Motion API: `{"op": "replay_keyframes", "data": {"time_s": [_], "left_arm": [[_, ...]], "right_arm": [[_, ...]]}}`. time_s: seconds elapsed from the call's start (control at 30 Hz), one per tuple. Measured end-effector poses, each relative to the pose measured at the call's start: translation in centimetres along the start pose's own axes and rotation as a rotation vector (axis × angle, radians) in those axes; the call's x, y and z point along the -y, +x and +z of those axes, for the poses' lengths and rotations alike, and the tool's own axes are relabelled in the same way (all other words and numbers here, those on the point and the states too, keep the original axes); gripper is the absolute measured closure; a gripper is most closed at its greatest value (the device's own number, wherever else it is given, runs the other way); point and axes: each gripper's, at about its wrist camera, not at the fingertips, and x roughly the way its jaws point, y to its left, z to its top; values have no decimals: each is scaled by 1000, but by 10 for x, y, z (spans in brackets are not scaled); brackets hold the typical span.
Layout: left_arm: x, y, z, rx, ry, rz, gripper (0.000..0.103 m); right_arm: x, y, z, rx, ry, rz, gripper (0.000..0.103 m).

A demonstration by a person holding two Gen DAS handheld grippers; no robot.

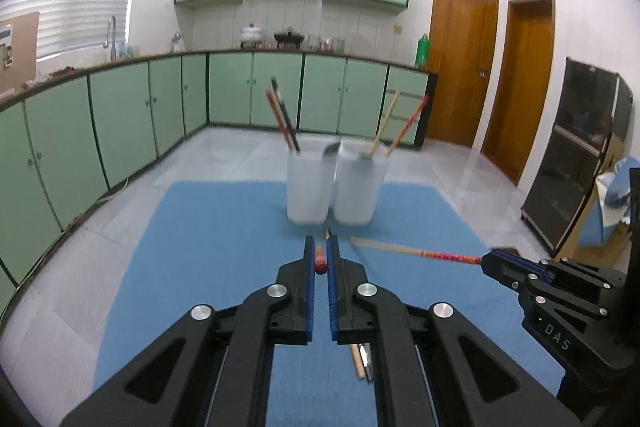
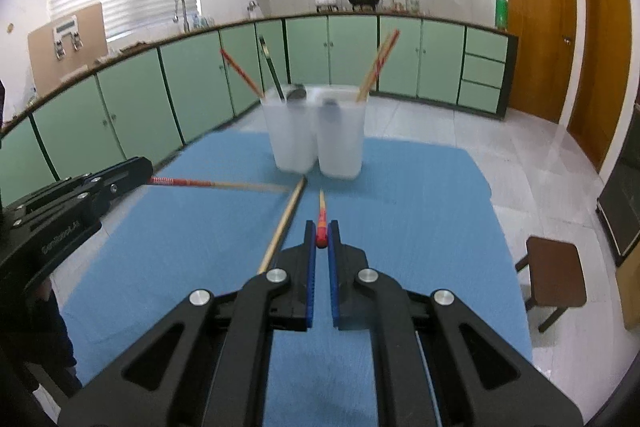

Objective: Organize utensils
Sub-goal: 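Carry both chopsticks upright into the white cups and open both tools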

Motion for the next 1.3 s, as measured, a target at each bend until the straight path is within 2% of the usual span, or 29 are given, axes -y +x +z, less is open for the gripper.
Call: {"op": "replay_keyframes", "data": {"time_s": [0.27,0.47,0.73,1.07,1.17,1.3], "left_arm": [[2,-5,42,81,26,-39,98],[6,2,71,105,53,-83,98],[6,17,109,132,50,-113,98],[10,39,210,308,73,-85,98],[12,55,230,332,89,-72,98],[12,86,235,321,95,-59,98]], "right_arm": [[3,-15,58,74,8,93,98],[1,-8,100,86,-21,128,98],[11,-3,158,150,-43,113,98],[32,11,251,299,-45,53,98],[40,29,264,307,-36,46,98],[46,63,266,296,-43,29,98]]}}
